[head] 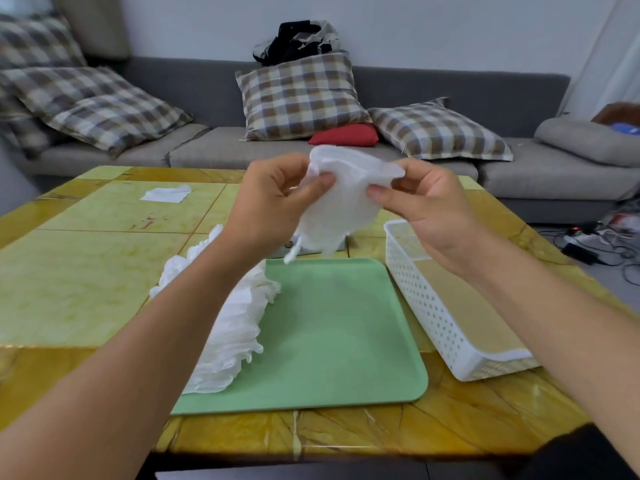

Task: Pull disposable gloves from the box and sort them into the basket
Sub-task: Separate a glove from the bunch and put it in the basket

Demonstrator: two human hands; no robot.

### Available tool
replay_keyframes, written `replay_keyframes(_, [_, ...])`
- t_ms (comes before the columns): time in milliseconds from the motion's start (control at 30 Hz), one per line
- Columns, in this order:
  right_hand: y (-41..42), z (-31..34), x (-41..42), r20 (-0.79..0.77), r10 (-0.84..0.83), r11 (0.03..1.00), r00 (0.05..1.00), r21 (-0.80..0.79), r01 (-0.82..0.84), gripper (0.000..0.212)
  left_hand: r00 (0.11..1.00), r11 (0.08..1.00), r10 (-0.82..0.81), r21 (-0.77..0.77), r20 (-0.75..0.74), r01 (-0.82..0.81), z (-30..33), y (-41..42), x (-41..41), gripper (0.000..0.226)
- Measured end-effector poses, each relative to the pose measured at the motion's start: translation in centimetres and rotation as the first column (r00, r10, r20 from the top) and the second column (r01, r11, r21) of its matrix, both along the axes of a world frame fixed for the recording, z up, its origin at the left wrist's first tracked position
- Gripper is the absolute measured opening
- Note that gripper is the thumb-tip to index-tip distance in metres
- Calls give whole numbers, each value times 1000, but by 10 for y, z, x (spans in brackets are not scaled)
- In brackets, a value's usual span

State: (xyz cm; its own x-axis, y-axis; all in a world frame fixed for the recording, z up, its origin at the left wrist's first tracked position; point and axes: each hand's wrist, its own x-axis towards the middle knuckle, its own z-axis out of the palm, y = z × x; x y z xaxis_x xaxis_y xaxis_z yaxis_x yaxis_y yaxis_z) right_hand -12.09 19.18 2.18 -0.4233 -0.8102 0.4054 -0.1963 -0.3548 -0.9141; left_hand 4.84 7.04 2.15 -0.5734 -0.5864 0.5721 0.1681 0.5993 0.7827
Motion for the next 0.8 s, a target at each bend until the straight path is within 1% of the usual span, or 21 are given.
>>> replay_keyframes(33, [4, -2, -1, -91, -2, 1000, 996, 7, 3, 16, 999, 999, -14, -33, 47, 15, -2, -1, 2, 9])
replay_keyframes(67, [7, -7, -2, -180, 3, 998, 984, 64, 8, 18, 993, 999, -28, -38, 112, 32, -9, -4, 4, 8])
replay_keyframes(100, [7, -15, -3, -283, 22, 988, 959, 156, 24, 20, 981, 998, -37, -51, 191, 48, -19, -7, 7, 7])
replay_keyframes(133, [8, -23, -3, -407, 78, 962, 910, 271, 38, 20, 955, 994, -51, -78, 292, 77, -33, -10, 10, 5])
replay_keyframes(167, [8, -33, -3, -544, 184, 918, 819, 392, 55, 19, 907, 987, -68, -104, 416, 122, -49, -13, 13, 4])
replay_keyframes(200, [8, -42, -4, -663, 313, 864, 681, 496, 87, 16, 834, 975, -90, -122, 545, 185, -63, -15, 17, 6])
replay_keyframes(233, [9, -50, -2, -723, 443, 805, 529, 581, 119, 13, 742, 958, -106, -133, 662, 255, -76, -15, 20, 10])
replay_keyframes(267, [10, -56, 1, -730, 552, 746, 403, 648, 152, 10, 650, 935, -114, -139, 751, 325, -86, -13, 22, 14])
replay_keyframes(300, [11, -59, 7, -699, 631, 693, 336, 703, 160, 8, 573, 911, -112, -146, 812, 385, -94, -10, 26, 18])
replay_keyframes(333, [13, -60, 13, -655, 689, 642, 311, 750, 159, 7, 515, 887, -107, -153, 850, 437, -99, -6, 27, 20])
replay_keyframes(400, [16, -59, 23, -543, 784, 523, 301, 839, 153, 10, 434, 849, -123, -132, 892, 511, -99, 0, 28, 25])
replay_keyframes(467, [18, -56, 28, -411, 833, 390, 370, 911, 134, 21, 361, 848, -141, -76, 922, 525, -93, 5, 30, 26])
replay_keyframes(500, [19, -55, 29, -384, 826, 368, 413, 922, 121, 27, 354, 857, -138, -68, 925, 511, -90, 6, 30, 23])
replay_keyframes(533, [17, -54, 28, -398, 795, 396, 457, 912, 106, 30, 390, 873, -112, -97, 914, 478, -88, 6, 29, 17])
replay_keyframes(567, [14, -54, 26, -466, 737, 475, 490, 873, 116, 30, 452, 888, -54, -164, 890, 430, -89, 5, 26, 15])
replay_keyframes(600, [10, -55, 22, -558, 669, 561, 490, 812, 159, 29, 512, 895, 31, -252, 859, 368, -91, 4, 24, 22])
replay_keyframes(633, [6, -58, 20, -642, 617, 620, 456, 753, 220, 35, 538, 891, 122, -331, 834, 311, -94, 4, 21, 34])
replay_keyframes(667, [2, -62, 19, -687, 600, 636, 411, 721, 276, 53, 521, 882, 188, -377, 833, 283, -98, 3, 19, 47])
replay_keyframes(733, [-4, -72, 20, -651, 669, 558, 358, 758, 337, 88, 415, 878, 221, -366, 882, 309, -103, 6, 18, 66])
replay_keyframes(767, [-6, -76, 21, -609, 710, 506, 354, 790, 345, 97, 375, 878, 211, -344, 903, 334, -104, 7, 18, 69])
replay_keyframes(800, [-9, -78, 22, -578, 735, 464, 353, 810, 359, 101, 380, 877, 190, -330, 905, 349, -102, 7, 18, 68])
